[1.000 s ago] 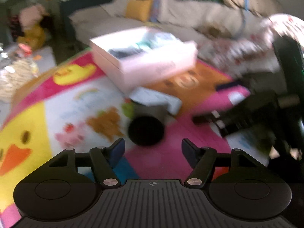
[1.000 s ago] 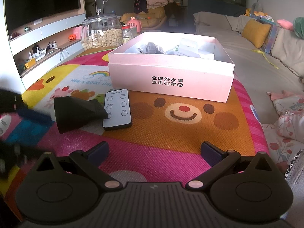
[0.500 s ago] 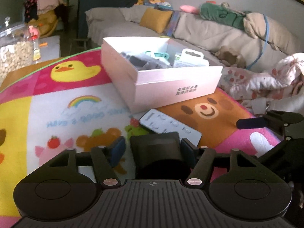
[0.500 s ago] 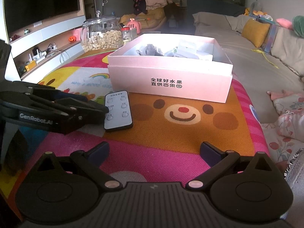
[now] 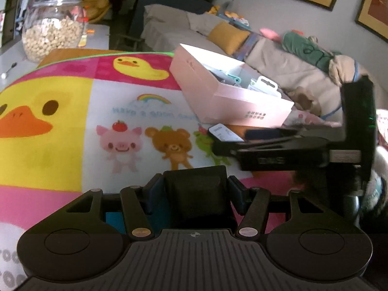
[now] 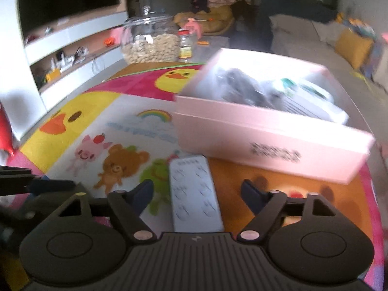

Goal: Organize rigid objects
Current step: 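Grasp the white remote with the right gripper while the left holds the black cylinder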

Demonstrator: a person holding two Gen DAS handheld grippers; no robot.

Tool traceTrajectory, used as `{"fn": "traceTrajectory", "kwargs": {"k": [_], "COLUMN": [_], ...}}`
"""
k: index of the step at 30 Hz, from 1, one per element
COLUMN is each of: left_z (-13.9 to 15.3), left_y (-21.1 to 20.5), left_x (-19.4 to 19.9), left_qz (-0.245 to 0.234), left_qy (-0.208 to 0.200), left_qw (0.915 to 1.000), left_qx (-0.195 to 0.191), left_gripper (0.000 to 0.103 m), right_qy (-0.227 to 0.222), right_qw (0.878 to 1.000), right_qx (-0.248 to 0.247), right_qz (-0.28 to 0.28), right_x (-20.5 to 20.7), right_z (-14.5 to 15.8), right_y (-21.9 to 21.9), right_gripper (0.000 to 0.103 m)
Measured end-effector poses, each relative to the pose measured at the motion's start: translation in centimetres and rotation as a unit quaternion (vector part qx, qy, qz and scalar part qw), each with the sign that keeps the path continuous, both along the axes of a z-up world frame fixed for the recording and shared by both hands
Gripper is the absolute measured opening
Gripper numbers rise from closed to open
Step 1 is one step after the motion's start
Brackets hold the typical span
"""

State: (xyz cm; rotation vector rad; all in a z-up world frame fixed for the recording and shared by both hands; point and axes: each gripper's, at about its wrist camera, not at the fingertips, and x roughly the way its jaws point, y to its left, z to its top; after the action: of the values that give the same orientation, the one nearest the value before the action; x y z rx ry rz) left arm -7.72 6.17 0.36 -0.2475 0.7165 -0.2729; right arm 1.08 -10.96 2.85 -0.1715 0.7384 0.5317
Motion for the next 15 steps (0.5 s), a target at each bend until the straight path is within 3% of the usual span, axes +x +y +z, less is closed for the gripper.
{"fn": "traceTrajectory", "kwargs": {"k": [1,3,7,12,15], "left_z": [0.0,0.0,0.0,0.4,0.7], "left_y": [-0.4,-1.3,-2.3,-0.7,-0.8], "left_x": [-0.1,-0.4,-0.9,-0.5,-0.7], "left_qz": [-0.003,-0.007,-0.01,-0.006,-0.007], "left_qy": [-0.002,-0.009,-0.014,0.013,0.025], "left_qw": [0.9999,0.999,0.9966,0.9993,0.999], "left_qx": [0.015,0.043,0.081,0.034,0.038], "left_gripper": [0.063,0.063,0.063,0.063,0.063], "right_qy": [-0.012,-0.007,0.015,-0.018,-0.025], "right_qw": [1.0,1.0,0.999,0.999,0.999], "right_qx": [-0.013,-0.011,-0.017,-0.026,-0.047], "right_qz": [0.007,0.026,0.028,0.025,-0.001], "right_x": [-0.2,-0.7,-1.8,-5.2,-6.0], "right_z": [0.0,0.4,1.1,1.9,1.2], "right_y": [0.7,1.1,0.6,-2.1,-3.5], "right_gripper": [0.056,0.038,0.038,0.038,0.038]}}
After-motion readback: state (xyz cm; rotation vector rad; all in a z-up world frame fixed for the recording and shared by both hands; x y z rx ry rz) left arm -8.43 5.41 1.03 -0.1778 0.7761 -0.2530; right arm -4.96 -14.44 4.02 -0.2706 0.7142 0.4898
